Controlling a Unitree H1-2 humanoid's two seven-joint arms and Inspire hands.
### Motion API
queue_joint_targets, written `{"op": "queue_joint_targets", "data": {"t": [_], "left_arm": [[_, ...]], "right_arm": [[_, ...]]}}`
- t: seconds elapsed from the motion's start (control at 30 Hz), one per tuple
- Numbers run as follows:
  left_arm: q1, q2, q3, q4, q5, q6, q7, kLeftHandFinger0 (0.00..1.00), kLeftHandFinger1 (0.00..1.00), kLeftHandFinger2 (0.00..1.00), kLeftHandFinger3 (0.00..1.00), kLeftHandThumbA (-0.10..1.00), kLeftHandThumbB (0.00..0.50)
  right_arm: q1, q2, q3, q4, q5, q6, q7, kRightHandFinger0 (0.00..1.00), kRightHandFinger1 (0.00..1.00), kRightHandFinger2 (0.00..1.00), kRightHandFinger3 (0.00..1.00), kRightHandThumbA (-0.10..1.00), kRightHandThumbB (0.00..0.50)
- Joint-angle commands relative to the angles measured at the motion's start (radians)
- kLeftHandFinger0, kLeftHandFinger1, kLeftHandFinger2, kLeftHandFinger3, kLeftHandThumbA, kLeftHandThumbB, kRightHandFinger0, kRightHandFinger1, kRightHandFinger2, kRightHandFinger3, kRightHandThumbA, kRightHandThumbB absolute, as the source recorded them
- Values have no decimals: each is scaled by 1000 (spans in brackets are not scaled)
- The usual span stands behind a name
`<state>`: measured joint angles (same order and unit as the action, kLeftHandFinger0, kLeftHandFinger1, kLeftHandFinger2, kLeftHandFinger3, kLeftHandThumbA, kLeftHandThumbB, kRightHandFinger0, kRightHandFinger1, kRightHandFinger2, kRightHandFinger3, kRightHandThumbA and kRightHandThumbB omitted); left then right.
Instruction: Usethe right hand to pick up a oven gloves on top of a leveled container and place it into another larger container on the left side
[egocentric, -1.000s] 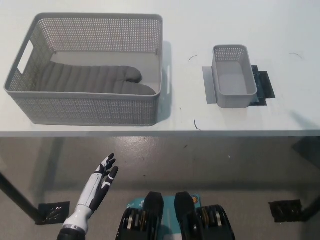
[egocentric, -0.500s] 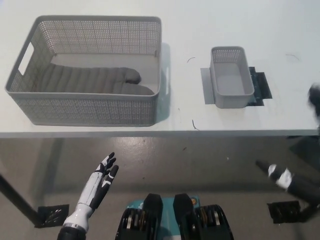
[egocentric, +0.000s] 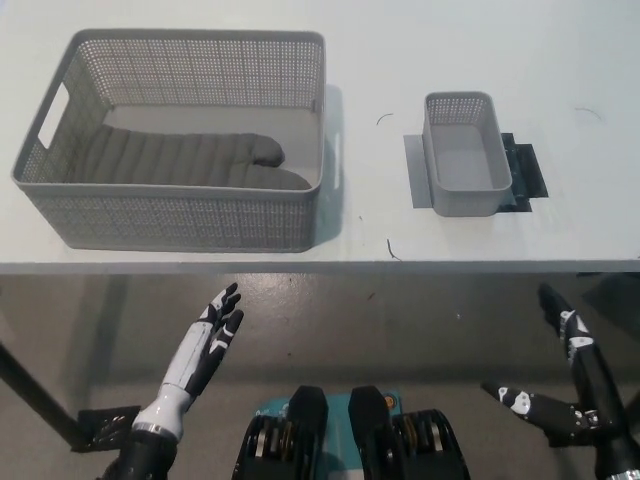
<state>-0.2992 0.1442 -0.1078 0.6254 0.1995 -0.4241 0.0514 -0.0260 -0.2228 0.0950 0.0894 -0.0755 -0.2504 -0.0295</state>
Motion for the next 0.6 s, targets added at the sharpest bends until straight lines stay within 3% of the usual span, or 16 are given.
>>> {"op": "queue_joint_targets", "data": {"t": [0.0, 0.1, 0.17, 0.23, 0.57], "left_arm": [[-34, 3, 6, -7, -21, -45, -13, 1000, 1000, 1000, 1000, 1000, 497], [-29, 5, 4, -25, -6, -26, -8, 1000, 1000, 1000, 1000, 1000, 498], [-25, 5, 4, -30, -8, -25, -10, 1000, 1000, 1000, 1000, 1000, 499], [-25, 4, 4, -31, -8, -24, -9, 1000, 1000, 1000, 1000, 1000, 497], [-11, 7, 1, -42, 6, -16, -8, 1000, 1000, 1000, 1000, 1000, 482]], "right_arm": [[-38, -16, -7, 27, 41, -20, 65, 1000, 1000, 1000, 1000, 1000, 161], [-49, -13, -12, 46, 52, -8, 78, 1000, 1000, 1000, 1000, 1000, 130], [-51, -13, -12, 52, 55, 1, 87, 1000, 1000, 1000, 1000, 1000, 140], [-52, -13, -11, 50, 54, 6, 95, 1000, 1000, 1000, 1000, 1000, 116], [-47, -8, -11, 36, 52, 24, 125, 1000, 1000, 1000, 1000, 1000, 97]]}}
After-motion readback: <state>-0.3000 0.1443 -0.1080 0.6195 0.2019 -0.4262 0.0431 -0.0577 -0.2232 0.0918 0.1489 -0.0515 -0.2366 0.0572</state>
